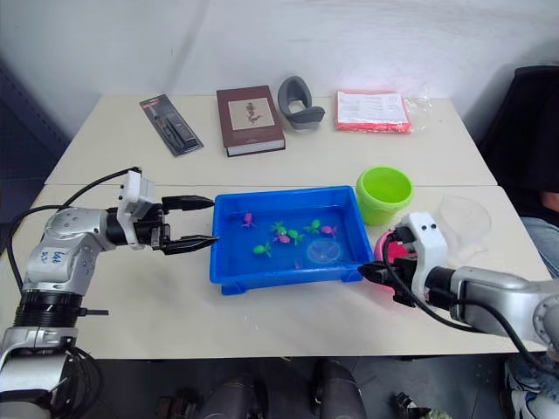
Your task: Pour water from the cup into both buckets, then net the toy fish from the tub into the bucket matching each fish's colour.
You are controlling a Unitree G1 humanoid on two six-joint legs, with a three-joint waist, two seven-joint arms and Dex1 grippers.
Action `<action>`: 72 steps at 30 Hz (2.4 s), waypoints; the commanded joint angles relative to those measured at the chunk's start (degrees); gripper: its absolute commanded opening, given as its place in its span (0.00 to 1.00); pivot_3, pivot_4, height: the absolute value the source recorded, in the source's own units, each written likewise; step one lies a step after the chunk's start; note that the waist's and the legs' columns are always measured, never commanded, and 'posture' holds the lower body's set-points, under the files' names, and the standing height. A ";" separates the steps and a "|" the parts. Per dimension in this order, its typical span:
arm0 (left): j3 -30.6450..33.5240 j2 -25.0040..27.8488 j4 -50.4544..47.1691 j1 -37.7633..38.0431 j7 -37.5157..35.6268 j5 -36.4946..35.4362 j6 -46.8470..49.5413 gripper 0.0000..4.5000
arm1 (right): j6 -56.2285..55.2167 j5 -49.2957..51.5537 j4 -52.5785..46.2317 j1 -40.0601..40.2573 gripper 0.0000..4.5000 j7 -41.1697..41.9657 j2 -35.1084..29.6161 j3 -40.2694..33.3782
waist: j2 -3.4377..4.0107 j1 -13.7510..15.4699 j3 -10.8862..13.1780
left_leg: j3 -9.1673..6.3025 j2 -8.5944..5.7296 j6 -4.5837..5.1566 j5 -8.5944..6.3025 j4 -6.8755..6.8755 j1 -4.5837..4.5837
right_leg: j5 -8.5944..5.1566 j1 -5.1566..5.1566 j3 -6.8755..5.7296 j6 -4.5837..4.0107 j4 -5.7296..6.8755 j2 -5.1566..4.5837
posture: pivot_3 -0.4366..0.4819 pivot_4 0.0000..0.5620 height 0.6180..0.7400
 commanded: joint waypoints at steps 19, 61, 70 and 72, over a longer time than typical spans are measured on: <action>0.73 -1.65 -9.08 6.68 4.15 -1.03 -0.97 1.00 | 9.26 -9.96 15.09 -23.52 0.00 -1.65 2.40 14.25 | 0.01 0.00 0.00 | -0.32 0.00 0.01 0.00 0.26 -0.47 | 0.07 -0.13 -0.38 0.01 -0.08 -0.42 | 0.48 0.27 1.00; -5.45 -7.81 -6.77 -0.87 -0.32 -3.14 1.89 1.00 | -7.40 -26.07 -19.59 25.20 0.00 26.90 19.55 -38.15 | 0.04 0.98 0.00 | -0.48 -0.10 0.04 0.02 0.24 -0.47 | 0.12 -0.02 -0.26 0.09 -0.14 0.04 | 0.48 0.27 1.00; -10.74 -14.51 -4.24 -6.12 -2.43 -1.75 0.94 1.00 | -22.37 -46.52 -29.10 47.56 0.00 36.18 32.13 -45.94 | 0.08 0.63 -0.03 | -0.31 -0.09 0.06 0.03 0.22 -0.32 | 0.16 0.02 -0.01 0.15 -0.12 0.20 | 0.48 0.27 1.00; -11.40 -15.34 -4.23 -6.45 -2.56 -1.61 0.81 1.00 | -26.49 -54.56 -29.19 50.35 0.00 37.50 34.05 -44.26 | 0.08 0.35 -0.03 | -0.29 -0.10 0.06 0.03 0.24 -0.32 | 0.16 0.03 0.01 0.15 -0.12 0.19 | 0.48 0.27 1.00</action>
